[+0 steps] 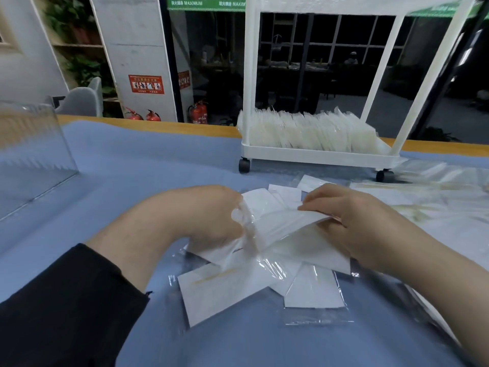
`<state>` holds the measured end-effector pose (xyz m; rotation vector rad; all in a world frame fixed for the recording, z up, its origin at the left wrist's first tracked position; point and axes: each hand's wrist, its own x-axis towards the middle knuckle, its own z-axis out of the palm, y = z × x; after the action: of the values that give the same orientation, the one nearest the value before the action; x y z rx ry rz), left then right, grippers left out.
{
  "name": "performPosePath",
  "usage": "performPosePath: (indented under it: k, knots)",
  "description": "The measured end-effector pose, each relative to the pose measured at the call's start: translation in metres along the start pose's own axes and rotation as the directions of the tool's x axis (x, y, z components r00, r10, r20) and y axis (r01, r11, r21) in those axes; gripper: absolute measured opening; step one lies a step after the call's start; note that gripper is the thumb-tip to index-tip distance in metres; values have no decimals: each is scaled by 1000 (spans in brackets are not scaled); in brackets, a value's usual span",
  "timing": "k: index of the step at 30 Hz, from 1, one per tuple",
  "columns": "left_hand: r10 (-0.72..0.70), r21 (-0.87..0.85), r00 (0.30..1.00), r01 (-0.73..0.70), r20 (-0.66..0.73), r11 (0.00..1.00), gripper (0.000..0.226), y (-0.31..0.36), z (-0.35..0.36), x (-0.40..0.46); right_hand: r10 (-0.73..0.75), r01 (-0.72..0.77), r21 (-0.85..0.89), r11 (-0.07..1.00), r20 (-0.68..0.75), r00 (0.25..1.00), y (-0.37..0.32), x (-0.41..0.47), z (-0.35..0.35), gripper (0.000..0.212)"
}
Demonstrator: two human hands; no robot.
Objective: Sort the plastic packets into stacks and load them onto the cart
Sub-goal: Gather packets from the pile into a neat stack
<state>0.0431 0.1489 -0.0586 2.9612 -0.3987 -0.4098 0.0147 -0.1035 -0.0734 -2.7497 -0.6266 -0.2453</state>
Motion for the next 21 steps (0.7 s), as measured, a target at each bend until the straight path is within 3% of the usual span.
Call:
performPosePath:
  k: [3, 8, 16, 21]
  knots:
    - [-27, 18, 998, 28, -57, 999, 40, -6, -3, -1, 3, -3, 16, 1000, -43, 999, 1, -2, -4, 31]
    - [-97, 68, 995, 99, -28, 993, 66, -12, -11, -5, 102, -94, 80, 992, -100, 990, 3, -6, -14, 15]
    - [-15, -61, 999, 12, -39, 998, 67, -16, -8, 4, 165, -152, 177, 972, -60, 984, -2, -9, -14, 12]
    - [-35, -82, 999, 33, -20, 996, 59, -23, -5, 5, 215, -204, 208, 957, -34, 976, -2, -8, -14, 13]
